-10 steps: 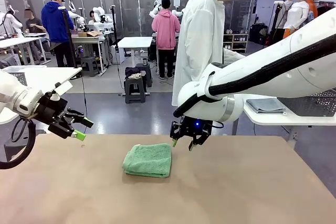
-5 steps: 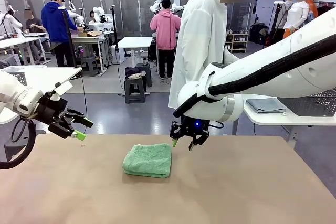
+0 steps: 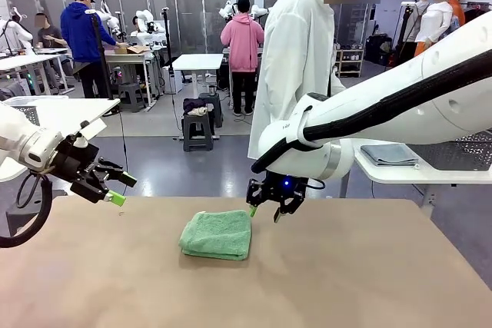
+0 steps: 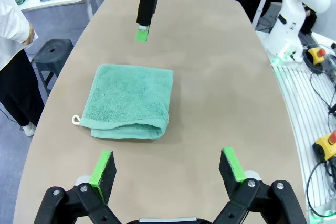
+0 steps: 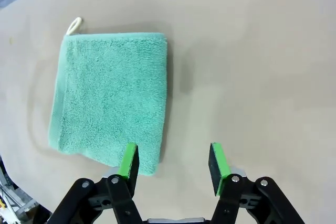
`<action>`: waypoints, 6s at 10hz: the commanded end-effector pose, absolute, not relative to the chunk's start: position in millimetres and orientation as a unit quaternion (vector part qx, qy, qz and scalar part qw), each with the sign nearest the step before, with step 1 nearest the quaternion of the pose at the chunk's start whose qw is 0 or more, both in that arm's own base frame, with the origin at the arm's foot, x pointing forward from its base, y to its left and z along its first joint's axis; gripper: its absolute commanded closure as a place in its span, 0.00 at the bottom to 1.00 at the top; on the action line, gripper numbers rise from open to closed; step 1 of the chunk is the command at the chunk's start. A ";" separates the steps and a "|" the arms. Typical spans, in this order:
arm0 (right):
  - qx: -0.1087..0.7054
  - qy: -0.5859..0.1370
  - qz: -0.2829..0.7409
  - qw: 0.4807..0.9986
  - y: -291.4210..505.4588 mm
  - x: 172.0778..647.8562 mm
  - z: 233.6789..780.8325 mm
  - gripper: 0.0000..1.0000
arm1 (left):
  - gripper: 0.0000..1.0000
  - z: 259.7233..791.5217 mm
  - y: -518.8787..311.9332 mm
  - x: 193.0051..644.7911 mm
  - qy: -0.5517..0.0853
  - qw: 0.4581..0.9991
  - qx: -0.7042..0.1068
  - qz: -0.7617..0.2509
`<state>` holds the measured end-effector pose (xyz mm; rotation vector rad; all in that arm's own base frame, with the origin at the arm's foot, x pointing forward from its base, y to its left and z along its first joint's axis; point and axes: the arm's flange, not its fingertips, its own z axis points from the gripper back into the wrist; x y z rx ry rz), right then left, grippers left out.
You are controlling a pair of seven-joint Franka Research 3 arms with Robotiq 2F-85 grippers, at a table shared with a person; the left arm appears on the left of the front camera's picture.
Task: Fold the towels and place them in the basket.
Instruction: Place the folded Towel with hook on the right side of the table.
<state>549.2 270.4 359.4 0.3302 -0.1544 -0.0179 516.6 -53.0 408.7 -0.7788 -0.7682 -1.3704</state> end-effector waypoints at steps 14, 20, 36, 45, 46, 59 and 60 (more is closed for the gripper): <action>0.239 -0.054 -0.064 0.967 302.8 575.9 292.3 0.32 | 0.00 408.8 -54.6 514.8 -0.338 0.643 -0.334 -0.601; 0.240 -0.051 -0.063 0.967 300.0 579.0 285.9 0.90 | 0.00 408.8 -54.6 514.8 -0.338 0.643 -0.334 -0.601; 0.217 -0.039 -0.066 0.973 41.8 639.6 232.7 0.95 | 0.00 408.8 -54.6 514.8 -0.338 0.643 -0.334 -0.601; 0.208 -0.070 -0.049 0.974 -198.3 622.1 223.4 0.89 | 0.00 408.8 -54.6 514.8 -0.338 0.643 -0.334 -0.601; 0.214 -0.087 -0.050 0.972 -196.5 621.9 226.8 0.75 | 0.00 408.8 -54.6 514.8 -0.338 0.643 -0.334 -0.601; 0.229 -0.217 -0.067 0.947 -150.8 449.4 500.4 0.13 | 0.00 408.8 -54.6 514.8 -0.338 0.643 -0.334 -0.601; 0.236 -0.248 -0.057 0.938 -134.0 414.1 537.2 0.13 | 0.00 408.8 -54.6 514.8 -0.338 0.643 -0.334 -0.601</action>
